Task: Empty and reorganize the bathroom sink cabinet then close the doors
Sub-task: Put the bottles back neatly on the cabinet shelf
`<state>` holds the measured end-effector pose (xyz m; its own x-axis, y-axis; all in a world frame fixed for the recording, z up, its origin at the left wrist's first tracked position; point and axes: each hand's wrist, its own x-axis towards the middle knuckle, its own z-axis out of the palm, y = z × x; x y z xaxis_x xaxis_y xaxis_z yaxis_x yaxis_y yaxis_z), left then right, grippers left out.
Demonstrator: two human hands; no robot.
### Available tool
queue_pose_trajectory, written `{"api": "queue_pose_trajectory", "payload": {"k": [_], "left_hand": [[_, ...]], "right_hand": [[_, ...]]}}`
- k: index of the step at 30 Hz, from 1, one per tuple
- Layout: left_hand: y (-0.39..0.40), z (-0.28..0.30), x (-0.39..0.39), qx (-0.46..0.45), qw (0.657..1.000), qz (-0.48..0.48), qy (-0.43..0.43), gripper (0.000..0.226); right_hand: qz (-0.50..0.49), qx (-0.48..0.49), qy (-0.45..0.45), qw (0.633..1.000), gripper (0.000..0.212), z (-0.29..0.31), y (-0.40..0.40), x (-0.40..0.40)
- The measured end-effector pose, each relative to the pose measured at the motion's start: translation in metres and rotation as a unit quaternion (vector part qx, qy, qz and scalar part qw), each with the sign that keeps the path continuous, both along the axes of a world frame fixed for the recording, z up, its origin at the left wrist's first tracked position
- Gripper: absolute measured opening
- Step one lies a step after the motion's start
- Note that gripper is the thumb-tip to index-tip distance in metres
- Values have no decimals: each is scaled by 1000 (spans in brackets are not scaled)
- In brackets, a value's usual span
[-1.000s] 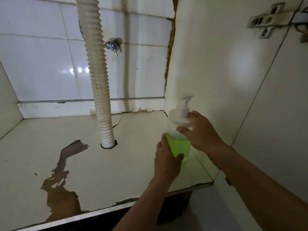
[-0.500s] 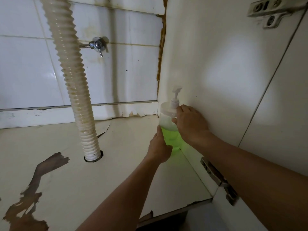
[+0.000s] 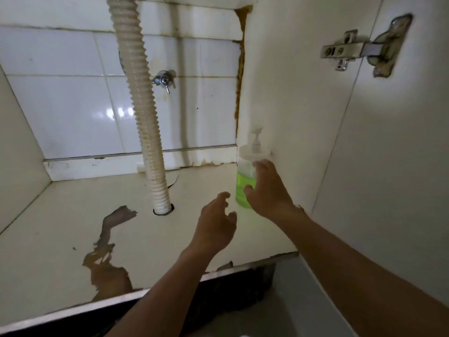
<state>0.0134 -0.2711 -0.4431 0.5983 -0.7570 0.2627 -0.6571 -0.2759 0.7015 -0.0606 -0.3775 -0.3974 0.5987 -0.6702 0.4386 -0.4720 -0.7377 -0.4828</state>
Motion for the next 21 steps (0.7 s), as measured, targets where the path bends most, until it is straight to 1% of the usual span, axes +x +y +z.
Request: {"api": "queue_pose_trajectory", "payload": {"k": [1,3,4,5,7,9,11,13,15,16,18,19,21], "left_hand": [[9,-2,-4,-21,1000,11,7,37],[32,-7,-17,-28,999,21,21,27],[36,-9,-19,-14,1000,17,16,24],[45,-13,-24,13,1000,7,5,22],[61,-23,-34,89,995,-23,-41,23],[77,-38,-42,179,979,-70,-75,27],[92,-54,-49,265,952,-117,-99,31],[108,-66,-50,327,929,-144,-99,34],[122,-73,-48,386,903,-176,-72,38],[129,-76,-47,420,884,-196,-59,43],[143,-81,-46,479,851,-208,-50,58],[151,-85,-47,495,844,-197,-59,68],[167,-98,-52,493,853,-150,-84,82]], "right_hand": [[17,16,-39,999,46,-3,12,-13],[48,35,-92,994,34,-12,34,-43],[58,36,-97,993,30,-16,37,-52],[68,38,-80,994,28,-22,43,-63],[97,56,15,994,28,-35,50,-83],[122,86,155,977,33,-51,51,-103],[143,105,306,935,38,-68,53,-122],[168,150,415,881,49,-84,60,-134],[186,189,473,840,66,-97,71,-140],[192,184,488,831,74,-102,75,-141],[189,166,495,832,85,-110,82,-141],[189,162,490,835,88,-113,86,-140],[209,151,470,844,84,-122,96,-137]]}}
